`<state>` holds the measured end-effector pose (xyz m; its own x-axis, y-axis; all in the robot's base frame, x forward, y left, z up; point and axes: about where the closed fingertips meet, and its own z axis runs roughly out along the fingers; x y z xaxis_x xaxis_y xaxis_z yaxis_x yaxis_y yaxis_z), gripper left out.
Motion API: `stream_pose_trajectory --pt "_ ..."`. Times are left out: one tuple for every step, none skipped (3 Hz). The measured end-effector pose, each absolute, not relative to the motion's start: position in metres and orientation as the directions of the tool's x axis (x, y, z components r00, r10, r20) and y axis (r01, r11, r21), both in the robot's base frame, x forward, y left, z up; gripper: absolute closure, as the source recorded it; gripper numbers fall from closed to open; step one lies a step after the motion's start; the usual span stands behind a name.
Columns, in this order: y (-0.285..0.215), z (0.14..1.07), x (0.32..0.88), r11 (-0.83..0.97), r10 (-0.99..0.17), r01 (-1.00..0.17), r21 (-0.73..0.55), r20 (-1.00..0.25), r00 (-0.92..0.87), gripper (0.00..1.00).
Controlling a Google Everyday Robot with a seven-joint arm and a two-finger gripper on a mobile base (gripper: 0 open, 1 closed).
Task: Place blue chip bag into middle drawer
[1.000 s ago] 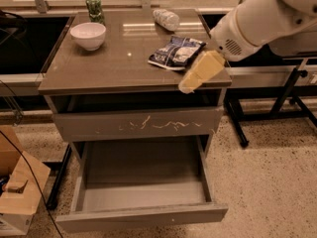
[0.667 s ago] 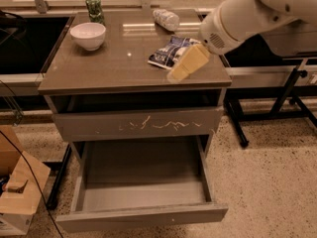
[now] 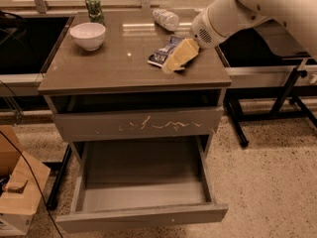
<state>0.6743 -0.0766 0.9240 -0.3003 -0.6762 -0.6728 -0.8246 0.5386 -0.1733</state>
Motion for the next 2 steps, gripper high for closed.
stream_pose_trajectory --pt "-0.082 0.908 0.689 0.619 -0.621 -0.774 -0.130 -0.686 -0.381 0.00" --pt "-0.087 0.894 0.723 0.694 -0.534 -0.713 -0.094 -0.732 -0.423 0.00"
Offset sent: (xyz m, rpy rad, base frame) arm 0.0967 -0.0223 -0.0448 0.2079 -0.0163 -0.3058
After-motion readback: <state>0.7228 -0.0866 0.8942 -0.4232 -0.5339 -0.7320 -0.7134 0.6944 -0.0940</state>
